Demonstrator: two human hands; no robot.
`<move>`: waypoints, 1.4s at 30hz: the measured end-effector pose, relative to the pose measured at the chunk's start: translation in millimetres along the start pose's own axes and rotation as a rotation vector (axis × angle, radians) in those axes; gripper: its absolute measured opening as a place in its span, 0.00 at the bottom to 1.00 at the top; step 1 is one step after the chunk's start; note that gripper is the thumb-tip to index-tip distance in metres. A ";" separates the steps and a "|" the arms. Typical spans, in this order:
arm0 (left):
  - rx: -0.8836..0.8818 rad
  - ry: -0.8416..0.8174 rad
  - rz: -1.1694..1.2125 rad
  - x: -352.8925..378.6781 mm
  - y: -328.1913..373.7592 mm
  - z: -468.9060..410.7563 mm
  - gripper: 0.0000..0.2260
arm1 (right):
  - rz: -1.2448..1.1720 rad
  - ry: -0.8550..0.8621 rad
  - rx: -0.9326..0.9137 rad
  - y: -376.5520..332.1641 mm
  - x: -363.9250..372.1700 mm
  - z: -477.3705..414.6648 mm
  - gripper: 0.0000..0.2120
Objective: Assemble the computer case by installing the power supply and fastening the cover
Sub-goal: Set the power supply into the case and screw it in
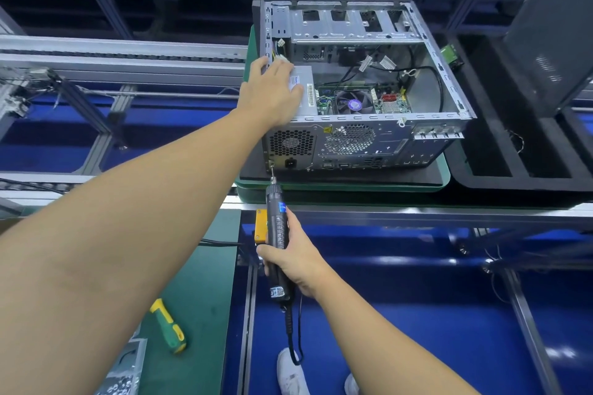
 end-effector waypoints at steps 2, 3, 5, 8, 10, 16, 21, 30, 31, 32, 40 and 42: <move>0.007 0.002 0.016 -0.5 0.3 -0.2 0.23 | -0.014 -0.006 -0.003 -0.7 -0.3 -0.2 0.33; 0.010 0.002 0.021 -0.7 0.4 -0.1 0.23 | -0.019 -0.004 -0.001 -0.4 -0.4 -0.6 0.33; 0.010 0.002 0.029 -1.0 0.2 0.3 0.23 | -0.036 0.004 0.004 0.5 0.6 -1.2 0.35; 0.008 0.005 0.036 -1.1 0.1 1.1 0.22 | -0.044 0.007 0.010 0.4 3.6 -1.7 0.36; 0.005 0.003 0.028 -0.8 0.0 1.0 0.22 | -0.050 0.004 0.000 -1.3 3.4 -2.0 0.33; -0.006 0.000 0.018 -0.4 -0.4 1.0 0.22 | -0.023 0.010 -0.003 -3.3 -0.9 -0.5 0.33; -0.014 -0.012 0.016 0.0 -1.4 1.8 0.20 | 0.029 0.038 0.019 -2.3 -2.6 3.9 0.38; -0.016 0.019 -0.067 -6.1 5.1 8.8 0.21 | -0.033 -0.034 0.043 -9.9 1.2 18.3 0.39; -0.001 0.066 -0.060 -10.5 7.1 11.9 0.20 | -0.017 -0.043 0.049 -6.7 3.8 21.6 0.39; 0.018 0.124 -0.050 -14.8 9.2 15.2 0.19 | 0.007 -0.047 0.050 -4.3 4.7 25.3 0.39; 0.340 0.371 0.084 -31.7 89.8 37.8 0.11 | 0.105 0.006 -0.065 -28.4 -47.3 65.5 0.36; 0.358 0.286 0.183 -22.3 117.9 35.1 0.11 | 0.105 0.043 -0.099 -39.6 -70.8 78.5 0.30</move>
Point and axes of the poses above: each hand's wrist, its own z-axis away from the middle knuckle, its own x-axis out of the palm, y = z × x, the point moved 9 cm from there along -z, towards the middle knuckle, and after that the axes turned 11 degrees about -y, right-handed, at the moved point
